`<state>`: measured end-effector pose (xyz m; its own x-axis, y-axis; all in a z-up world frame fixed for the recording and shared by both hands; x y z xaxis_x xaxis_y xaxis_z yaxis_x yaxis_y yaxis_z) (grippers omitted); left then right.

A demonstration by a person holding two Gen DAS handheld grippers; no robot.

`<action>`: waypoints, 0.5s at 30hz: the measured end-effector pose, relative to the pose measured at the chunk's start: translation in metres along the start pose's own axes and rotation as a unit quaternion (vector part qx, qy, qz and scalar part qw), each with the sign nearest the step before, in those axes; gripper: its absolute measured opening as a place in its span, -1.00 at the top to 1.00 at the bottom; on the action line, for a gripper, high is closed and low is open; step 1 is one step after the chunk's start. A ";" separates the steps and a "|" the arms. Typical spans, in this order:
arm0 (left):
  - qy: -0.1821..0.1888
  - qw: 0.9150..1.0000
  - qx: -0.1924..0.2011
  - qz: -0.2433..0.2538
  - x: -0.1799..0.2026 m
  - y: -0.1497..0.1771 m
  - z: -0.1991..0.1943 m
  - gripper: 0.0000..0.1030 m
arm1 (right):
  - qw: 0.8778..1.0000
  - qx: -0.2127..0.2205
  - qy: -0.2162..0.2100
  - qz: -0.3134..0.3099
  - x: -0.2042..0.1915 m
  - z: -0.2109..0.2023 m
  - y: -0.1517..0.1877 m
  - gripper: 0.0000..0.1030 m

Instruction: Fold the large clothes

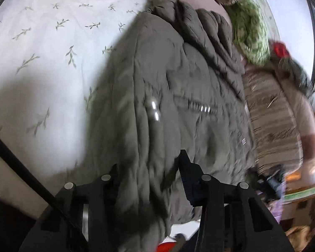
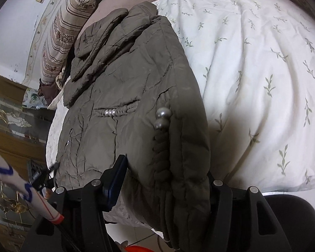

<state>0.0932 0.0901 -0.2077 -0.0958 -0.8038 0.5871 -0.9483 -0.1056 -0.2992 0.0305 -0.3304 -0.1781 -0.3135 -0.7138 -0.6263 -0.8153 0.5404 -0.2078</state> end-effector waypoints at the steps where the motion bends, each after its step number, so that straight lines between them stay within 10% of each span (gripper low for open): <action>1: -0.006 1.000 0.000 0.004 0.001 0.005 0.000 0.20 | 1.000 0.000 -0.001 -0.002 -0.001 -0.001 0.002 -0.23; 15: -0.024 0.999 0.021 0.002 0.009 0.007 0.008 -0.21 | 0.998 -0.043 -0.043 -0.002 -0.019 0.031 0.043 -0.08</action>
<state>0.0882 0.0778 -0.2105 -0.0848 -0.8312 0.5494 -0.9343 -0.1253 -0.3338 0.0165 -0.2797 -0.1981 -0.2704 -0.6727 -0.6887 -0.8561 0.4953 -0.1476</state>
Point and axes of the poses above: each gripper's, at about its wrist camera, not at the fingertips, and z roughly the way its jaws point, x to its right, y to its underside, the point moved 10 cm from there along z, roughly the way its jaws point, and after that the axes turned 4 degrees about z, right-handed, at the moved point
